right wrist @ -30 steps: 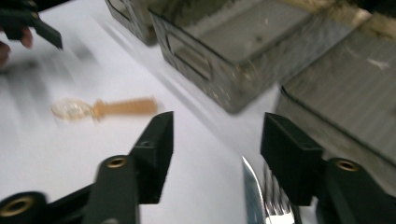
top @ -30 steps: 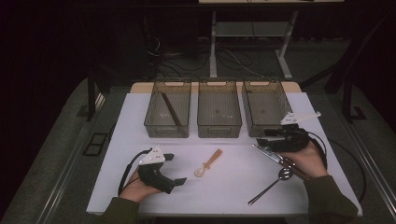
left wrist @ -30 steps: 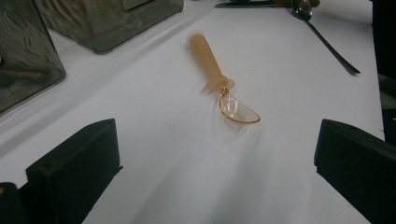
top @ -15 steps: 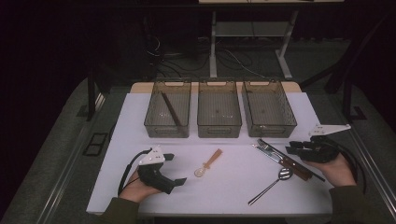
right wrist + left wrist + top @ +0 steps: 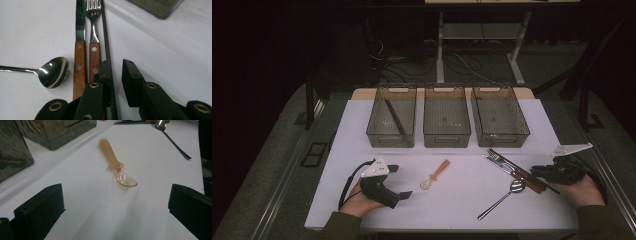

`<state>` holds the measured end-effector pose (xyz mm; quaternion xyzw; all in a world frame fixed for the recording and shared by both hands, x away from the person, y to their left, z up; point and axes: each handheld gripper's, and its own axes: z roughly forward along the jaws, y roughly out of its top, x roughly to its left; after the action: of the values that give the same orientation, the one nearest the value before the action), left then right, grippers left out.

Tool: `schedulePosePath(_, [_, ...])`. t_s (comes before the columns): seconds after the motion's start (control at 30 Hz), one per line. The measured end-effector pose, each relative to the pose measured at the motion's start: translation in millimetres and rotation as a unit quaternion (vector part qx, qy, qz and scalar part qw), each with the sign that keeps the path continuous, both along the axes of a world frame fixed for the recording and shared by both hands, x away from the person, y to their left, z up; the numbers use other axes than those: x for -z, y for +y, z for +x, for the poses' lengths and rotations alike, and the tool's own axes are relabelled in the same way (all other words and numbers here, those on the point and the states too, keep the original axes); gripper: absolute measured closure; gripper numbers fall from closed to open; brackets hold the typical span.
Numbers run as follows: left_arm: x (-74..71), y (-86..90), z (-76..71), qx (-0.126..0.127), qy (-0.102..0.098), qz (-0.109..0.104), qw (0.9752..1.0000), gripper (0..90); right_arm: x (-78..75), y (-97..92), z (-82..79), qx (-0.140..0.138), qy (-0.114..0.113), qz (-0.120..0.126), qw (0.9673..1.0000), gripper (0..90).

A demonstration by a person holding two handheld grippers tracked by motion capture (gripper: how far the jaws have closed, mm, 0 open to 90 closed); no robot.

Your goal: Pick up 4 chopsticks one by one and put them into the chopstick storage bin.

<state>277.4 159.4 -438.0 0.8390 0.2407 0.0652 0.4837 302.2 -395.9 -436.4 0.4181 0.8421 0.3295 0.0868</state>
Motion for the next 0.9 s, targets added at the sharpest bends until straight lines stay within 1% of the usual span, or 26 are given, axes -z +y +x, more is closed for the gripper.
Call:
schedulePosePath(0.1, [0.4,-0.2,0.2,0.000,0.000,-0.001,1.0000,0.0,-0.2,2.3,-0.2,-0.006,-0.003,-0.002,1.0000,77.9])
schedulePosePath(0.2, [0.0,-0.2,0.2,0.001,0.001,0.001,1.0000,0.0,1.0,4.8,0.5,-0.010,0.001,-0.009,0.9999,78.4])
schedulePosePath(0.57, [0.1,-0.2,0.2,0.001,0.000,0.000,1.0000,0.0,3.8,4.9,1.5,-0.012,0.000,-0.022,0.9997,79.6])
schedulePosePath(0.67, [0.2,-0.3,0.2,0.001,0.000,0.000,1.0000,0.0,5.4,5.0,1.9,-0.011,0.004,-0.029,0.9995,79.7])
schedulePosePath(0.77, [0.3,-0.4,0.3,0.002,0.000,0.001,1.0000,0.0,5.6,4.5,2.1,-0.013,0.003,-0.028,0.9995,80.1])
schedulePosePath(0.9, [0.4,-0.6,0.4,0.003,0.000,0.002,1.0000,0.0,6.0,5.1,2.1,-0.017,-0.002,-0.034,0.9993,81.5])
